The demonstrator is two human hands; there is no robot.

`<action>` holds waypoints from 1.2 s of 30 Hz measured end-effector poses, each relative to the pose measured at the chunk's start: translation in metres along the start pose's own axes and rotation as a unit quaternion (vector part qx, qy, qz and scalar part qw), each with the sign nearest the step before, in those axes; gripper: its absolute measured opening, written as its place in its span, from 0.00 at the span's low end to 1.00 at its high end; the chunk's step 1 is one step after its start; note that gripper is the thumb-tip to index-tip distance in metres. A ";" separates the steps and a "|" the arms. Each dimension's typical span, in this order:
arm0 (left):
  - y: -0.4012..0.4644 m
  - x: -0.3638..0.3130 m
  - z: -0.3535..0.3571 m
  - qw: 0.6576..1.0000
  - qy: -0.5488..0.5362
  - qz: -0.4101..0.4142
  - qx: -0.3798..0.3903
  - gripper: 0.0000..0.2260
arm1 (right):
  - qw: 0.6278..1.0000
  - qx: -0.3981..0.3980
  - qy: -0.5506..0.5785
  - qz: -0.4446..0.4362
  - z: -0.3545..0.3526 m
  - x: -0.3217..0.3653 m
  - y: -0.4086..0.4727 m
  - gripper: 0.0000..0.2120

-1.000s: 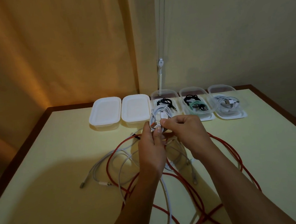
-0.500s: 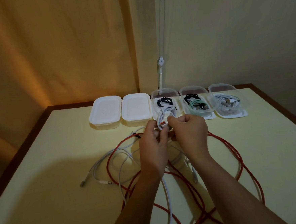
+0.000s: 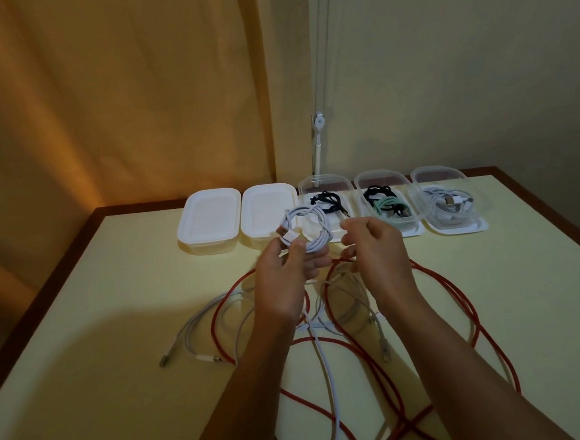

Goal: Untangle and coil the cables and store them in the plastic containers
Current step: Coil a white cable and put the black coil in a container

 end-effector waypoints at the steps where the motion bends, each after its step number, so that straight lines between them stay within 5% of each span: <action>1: -0.001 0.000 0.001 1.000 -0.005 -0.008 0.009 0.10 | 1.000 0.023 -0.010 0.002 0.003 -0.001 0.000 0.09; 8: 0.001 0.005 0.000 0.999 0.026 -0.027 0.029 0.12 | 0.999 0.035 -0.023 0.010 0.004 -0.009 -0.001 0.09; 16: 0.007 0.020 -0.013 0.995 0.077 -0.062 -0.016 0.11 | 0.999 -0.047 -0.028 0.001 -0.013 -0.013 0.012 0.08; 20: 0.008 0.019 -0.020 0.993 0.097 -0.055 -0.025 0.11 | 0.992 -0.086 -0.092 -0.029 -0.014 -0.002 0.040 0.12; 25: 0.008 0.021 -0.025 0.989 0.147 -0.029 -0.017 0.12 | 0.970 -0.111 -0.209 -0.054 -0.004 0.014 0.085 0.04; 28: 0.010 0.024 -0.025 0.985 0.173 -0.017 -0.011 0.13 | 0.955 -0.102 -0.276 -0.042 0.002 0.006 0.103 0.12; 36: 0.007 0.018 -0.023 0.977 0.214 -0.007 0.018 0.12 | 0.912 -0.074 -0.403 -0.026 0.019 -0.022 0.111 0.10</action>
Point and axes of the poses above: each hand's wrist, its own y-axis towards the middle knuckle, its own z-axis out of the palm, x = y × z, the point moved 5 cm from there along y, towards the middle knuckle, and after that the axes turned 2 degrees about -y, right-handed, at the moved point
